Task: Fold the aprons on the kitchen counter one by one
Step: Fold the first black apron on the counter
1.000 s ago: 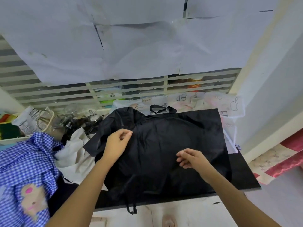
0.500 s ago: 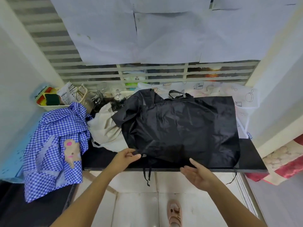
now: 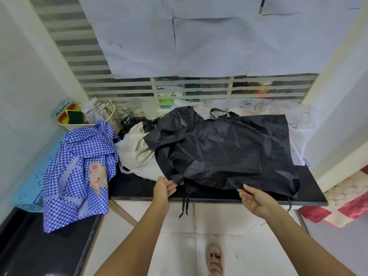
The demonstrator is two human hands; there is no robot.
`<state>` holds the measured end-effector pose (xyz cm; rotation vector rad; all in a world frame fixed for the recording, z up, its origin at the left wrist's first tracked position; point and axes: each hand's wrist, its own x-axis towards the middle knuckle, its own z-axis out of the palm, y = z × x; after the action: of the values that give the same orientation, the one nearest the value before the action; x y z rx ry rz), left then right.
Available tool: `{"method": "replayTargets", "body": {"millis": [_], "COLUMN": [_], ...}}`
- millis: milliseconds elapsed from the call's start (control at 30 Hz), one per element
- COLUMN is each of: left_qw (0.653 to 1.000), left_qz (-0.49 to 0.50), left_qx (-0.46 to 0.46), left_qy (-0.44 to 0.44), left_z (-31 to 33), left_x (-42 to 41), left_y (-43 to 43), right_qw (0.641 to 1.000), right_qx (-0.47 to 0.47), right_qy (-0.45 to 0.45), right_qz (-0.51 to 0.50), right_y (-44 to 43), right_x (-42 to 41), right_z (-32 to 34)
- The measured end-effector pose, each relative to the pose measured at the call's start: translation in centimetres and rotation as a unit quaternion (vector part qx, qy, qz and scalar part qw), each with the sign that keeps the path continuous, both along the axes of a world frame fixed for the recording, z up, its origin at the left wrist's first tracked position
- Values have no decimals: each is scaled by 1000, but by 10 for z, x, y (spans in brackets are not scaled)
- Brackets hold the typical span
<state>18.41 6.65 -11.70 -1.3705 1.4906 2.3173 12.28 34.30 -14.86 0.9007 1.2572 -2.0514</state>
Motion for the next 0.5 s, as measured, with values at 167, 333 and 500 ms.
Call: {"method": "replayTargets", "body": {"millis": [167, 333, 500], "left_qw": [995, 940, 812], "left_qz": [53, 126, -8], "left_qx": [-80, -304, -551], "left_qy": [-15, 94, 194], "left_z": [-4, 38, 62], "left_x": [-17, -33, -12], "left_y": [16, -13, -44], "right_qw": [1000, 998, 998], "right_qx": [13, -21, -45], "right_qy": [27, 50, 45], "right_qz": [9, -18, -25], "right_y": [3, 18, 23], "right_x": [-3, -5, 13], "right_z": [9, 15, 12]}}
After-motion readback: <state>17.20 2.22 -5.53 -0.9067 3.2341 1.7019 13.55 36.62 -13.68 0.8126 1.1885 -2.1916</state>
